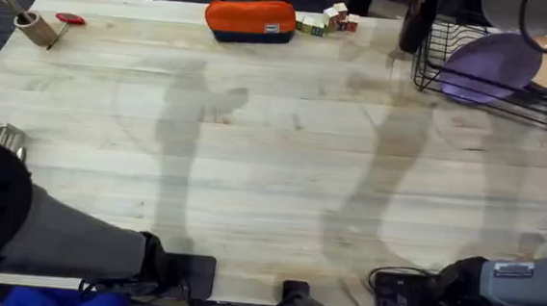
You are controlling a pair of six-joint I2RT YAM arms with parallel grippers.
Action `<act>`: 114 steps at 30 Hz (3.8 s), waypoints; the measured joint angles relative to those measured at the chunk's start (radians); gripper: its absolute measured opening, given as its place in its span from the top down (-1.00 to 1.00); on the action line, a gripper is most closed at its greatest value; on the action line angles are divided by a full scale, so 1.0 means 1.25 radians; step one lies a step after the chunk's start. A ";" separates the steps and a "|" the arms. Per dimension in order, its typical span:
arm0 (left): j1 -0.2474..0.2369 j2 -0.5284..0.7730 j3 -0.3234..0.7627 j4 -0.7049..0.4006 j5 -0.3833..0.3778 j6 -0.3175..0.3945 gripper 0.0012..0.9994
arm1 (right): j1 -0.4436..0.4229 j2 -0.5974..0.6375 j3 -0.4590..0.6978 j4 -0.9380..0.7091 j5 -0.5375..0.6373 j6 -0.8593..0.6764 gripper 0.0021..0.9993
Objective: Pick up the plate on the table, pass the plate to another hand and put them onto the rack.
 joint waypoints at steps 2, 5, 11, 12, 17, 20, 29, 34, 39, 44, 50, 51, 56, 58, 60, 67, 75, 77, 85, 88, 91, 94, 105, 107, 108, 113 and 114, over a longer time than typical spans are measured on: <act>0.000 0.000 0.000 0.000 0.000 0.000 -0.99 | 0.000 0.012 0.000 0.002 0.000 -0.023 0.95; 0.000 0.000 0.000 0.000 0.000 0.000 -0.99 | 0.000 0.026 0.000 0.004 0.000 -0.044 0.95; 0.000 0.000 0.000 0.000 0.000 0.000 -0.99 | 0.000 0.048 0.000 0.005 -0.001 -0.058 0.95; 0.000 0.000 0.000 0.000 0.000 0.000 -0.99 | 0.000 0.050 0.000 0.005 -0.002 -0.060 0.95; 0.000 0.000 0.000 0.000 0.000 0.000 -0.99 | 0.000 0.060 0.000 0.004 -0.021 -0.070 0.95; 0.000 0.000 0.000 0.000 0.000 0.000 -0.99 | 0.000 0.067 0.000 0.002 -0.036 -0.073 0.95; 0.000 0.000 0.000 0.000 0.000 0.000 -0.99 | 0.000 0.096 0.000 -0.019 -0.052 -0.107 0.95; 0.000 0.000 0.000 0.000 0.000 0.000 -0.99 | 0.000 0.096 0.000 -0.020 -0.076 -0.127 0.95; 0.000 0.000 0.000 0.000 0.000 0.000 -0.99 | 0.000 0.096 0.000 -0.020 -0.107 -0.147 0.95; 0.000 0.000 0.000 -0.001 0.000 0.000 -0.99 | 0.000 0.096 0.000 -0.020 -0.117 -0.190 0.95; 0.000 0.000 0.000 -0.001 0.000 0.000 -0.99 | -0.002 0.096 0.000 -0.060 -0.129 -0.269 0.95; 0.000 0.000 0.000 -0.001 0.000 0.000 -0.99 | -0.002 0.096 0.000 -0.067 -0.129 -0.284 0.95; 0.000 0.000 0.000 -0.001 0.000 0.000 -0.99 | -0.009 0.096 0.000 -0.066 -0.129 -0.343 0.95; 0.000 0.000 0.000 -0.001 0.000 0.000 -0.99 | -0.013 0.096 0.001 -0.073 -0.131 -0.354 0.95; 0.000 0.000 0.000 -0.001 0.000 0.000 -0.99 | -0.016 0.096 0.001 -0.119 -0.132 -0.367 0.95; 0.000 0.000 0.000 -0.019 0.000 -0.015 -0.99 | -0.016 0.121 0.015 -0.111 -0.146 -0.376 0.95; 0.000 0.000 0.000 -0.019 0.000 -0.015 -0.99 | -0.013 0.127 0.021 -0.103 -0.150 -0.381 0.82; 0.000 0.000 0.000 -0.018 0.000 -0.015 -0.99 | -0.013 0.127 0.023 -0.103 -0.150 -0.381 0.75; 0.000 0.000 0.000 -0.006 0.000 -0.015 -0.99 | -0.013 0.127 0.025 -0.101 -0.152 -0.381 0.66; 0.000 0.000 0.000 -0.006 0.000 -0.015 -0.99 | -0.013 0.127 0.027 -0.100 -0.153 -0.382 0.62; 0.000 0.000 0.000 -0.006 0.000 -0.015 -0.99 | -0.013 0.127 0.027 -0.100 -0.153 -0.381 0.61; 0.000 0.000 0.000 -0.006 0.000 -0.015 -0.99 | -0.013 0.125 0.027 -0.102 -0.153 -0.379 0.61; 0.000 0.000 0.000 -0.006 0.000 -0.015 -0.99 | -0.014 0.111 0.027 -0.122 -0.151 -0.360 0.57; 0.000 0.000 0.000 -0.006 0.000 -0.015 -0.99 | -0.015 0.109 0.027 -0.125 -0.151 -0.355 0.57; 0.000 0.000 0.000 -0.006 0.000 -0.016 -0.99 | -0.016 0.109 0.027 -0.126 -0.150 -0.353 0.56; 0.000 0.000 0.000 -0.006 0.000 -0.015 -0.99 | -0.024 0.095 0.026 -0.136 -0.149 -0.345 0.53; 0.000 0.000 0.000 -0.006 0.000 -0.015 -0.99 | -0.025 0.090 0.026 -0.136 -0.149 -0.345 0.52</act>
